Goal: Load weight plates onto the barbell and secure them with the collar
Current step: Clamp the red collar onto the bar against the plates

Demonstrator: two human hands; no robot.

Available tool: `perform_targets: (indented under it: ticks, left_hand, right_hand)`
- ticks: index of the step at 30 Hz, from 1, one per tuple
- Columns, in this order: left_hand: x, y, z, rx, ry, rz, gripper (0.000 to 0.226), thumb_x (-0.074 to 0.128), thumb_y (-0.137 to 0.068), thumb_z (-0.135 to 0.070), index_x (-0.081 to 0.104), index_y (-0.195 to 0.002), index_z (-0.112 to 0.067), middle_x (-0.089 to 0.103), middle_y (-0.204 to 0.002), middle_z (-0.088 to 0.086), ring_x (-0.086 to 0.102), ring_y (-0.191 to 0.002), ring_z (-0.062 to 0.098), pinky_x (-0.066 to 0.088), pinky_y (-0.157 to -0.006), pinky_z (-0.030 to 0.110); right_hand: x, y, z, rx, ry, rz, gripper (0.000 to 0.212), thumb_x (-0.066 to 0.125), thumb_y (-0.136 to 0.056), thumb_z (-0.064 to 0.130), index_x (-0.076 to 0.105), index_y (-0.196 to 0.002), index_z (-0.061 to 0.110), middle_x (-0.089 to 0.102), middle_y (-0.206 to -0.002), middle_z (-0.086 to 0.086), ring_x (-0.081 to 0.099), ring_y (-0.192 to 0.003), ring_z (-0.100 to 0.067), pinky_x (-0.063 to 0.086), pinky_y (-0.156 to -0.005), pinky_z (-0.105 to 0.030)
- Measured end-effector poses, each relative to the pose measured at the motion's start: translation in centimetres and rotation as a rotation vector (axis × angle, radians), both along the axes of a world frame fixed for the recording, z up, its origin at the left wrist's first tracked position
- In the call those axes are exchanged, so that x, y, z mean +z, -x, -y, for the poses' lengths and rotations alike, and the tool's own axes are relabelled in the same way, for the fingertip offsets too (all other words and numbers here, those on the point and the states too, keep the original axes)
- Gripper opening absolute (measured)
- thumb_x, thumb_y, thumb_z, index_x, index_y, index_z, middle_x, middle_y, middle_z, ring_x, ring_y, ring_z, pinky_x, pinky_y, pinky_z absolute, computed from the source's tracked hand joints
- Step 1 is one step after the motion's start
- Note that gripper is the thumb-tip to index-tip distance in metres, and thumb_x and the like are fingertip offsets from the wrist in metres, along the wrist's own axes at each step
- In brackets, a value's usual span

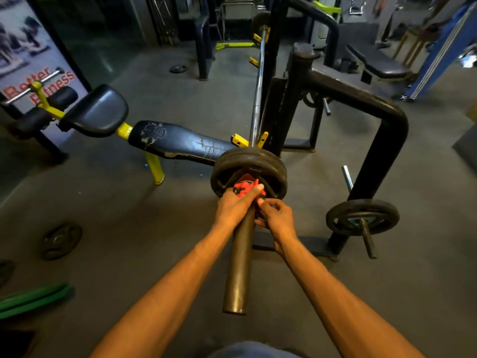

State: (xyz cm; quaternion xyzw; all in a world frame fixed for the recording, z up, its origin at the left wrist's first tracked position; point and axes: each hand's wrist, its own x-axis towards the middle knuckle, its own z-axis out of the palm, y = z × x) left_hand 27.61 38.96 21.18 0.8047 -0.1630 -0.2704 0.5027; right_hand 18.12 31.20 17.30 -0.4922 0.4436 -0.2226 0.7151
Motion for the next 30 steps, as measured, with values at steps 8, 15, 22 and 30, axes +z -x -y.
perform_targets:
  ticks: [8,15,22,30]
  left_hand:
    - [-0.1,-0.1,0.5,0.068,-0.01,0.061,0.053,0.051,-0.094,-0.063,0.074,-0.093,-0.014,0.072,-0.086,0.004,0.065,-0.08,0.017,0.045,-0.062,0.022]
    - [-1.5,-2.7,-1.4,0.106,0.326,-0.493,0.033,0.059,-0.099,-0.041,0.069,-0.116,-0.015,0.075,-0.1,0.011,0.072,-0.085,0.024,0.06,-0.069,0.035]
    - [-2.9,-3.0,-1.5,0.041,0.357,-0.792,0.063,0.057,-0.094,-0.058,0.063,-0.129,-0.006,0.072,-0.102,0.021,0.072,-0.085,0.029,0.059,-0.081,0.044]
    - [-3.5,-3.2,-1.5,0.144,0.361,-0.879,0.042,0.057,-0.098,-0.046,0.066,-0.103,-0.005,0.073,-0.09,0.018,0.07,-0.084,0.027,0.054,-0.091,0.041]
  right_hand:
    - [0.6,-0.1,0.7,0.015,0.045,0.032,0.03,0.07,-0.095,0.015,0.063,-0.12,0.0,0.071,-0.087,-0.004,0.068,-0.081,-0.014,0.058,-0.072,-0.032]
    - [1.1,-1.8,0.4,-0.021,0.095,-0.04,0.026,0.068,-0.096,0.016,0.066,-0.115,-0.002,0.066,-0.084,-0.009,0.062,-0.073,-0.014,0.059,-0.074,-0.042]
    - [1.6,-2.1,-0.6,-0.028,0.1,-0.055,0.041,0.074,-0.09,0.036,0.066,-0.116,0.005,0.073,-0.103,-0.017,0.071,-0.091,-0.03,0.058,-0.088,-0.056]
    - [2.3,-2.0,-1.0,-0.042,0.093,-0.093,0.037,0.072,-0.094,0.029,0.064,-0.119,0.003,0.072,-0.109,-0.021,0.071,-0.095,-0.033,0.06,-0.088,-0.058]
